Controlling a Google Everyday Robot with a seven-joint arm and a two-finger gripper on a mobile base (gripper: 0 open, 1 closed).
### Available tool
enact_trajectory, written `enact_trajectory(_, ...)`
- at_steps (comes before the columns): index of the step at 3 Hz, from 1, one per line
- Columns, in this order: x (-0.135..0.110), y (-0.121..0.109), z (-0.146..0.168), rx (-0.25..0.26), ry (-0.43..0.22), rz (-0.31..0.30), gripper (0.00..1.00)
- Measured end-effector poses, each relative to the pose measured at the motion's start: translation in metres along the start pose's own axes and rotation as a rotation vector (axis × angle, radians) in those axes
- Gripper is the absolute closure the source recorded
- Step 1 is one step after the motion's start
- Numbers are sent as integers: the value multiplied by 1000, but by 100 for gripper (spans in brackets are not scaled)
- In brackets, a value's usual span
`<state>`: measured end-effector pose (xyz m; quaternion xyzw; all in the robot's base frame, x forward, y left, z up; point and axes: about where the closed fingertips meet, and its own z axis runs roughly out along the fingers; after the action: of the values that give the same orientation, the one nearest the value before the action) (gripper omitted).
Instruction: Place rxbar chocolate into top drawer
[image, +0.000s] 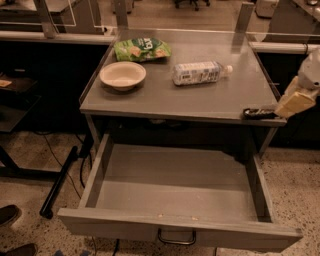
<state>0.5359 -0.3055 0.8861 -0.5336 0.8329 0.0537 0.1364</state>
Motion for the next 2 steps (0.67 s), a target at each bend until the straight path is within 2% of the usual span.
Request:
enact_trajectory(1,9,32,-15,-47,-35,-11,100)
enact_trajectory(2,15,64,-17,-114,-69,-15,100)
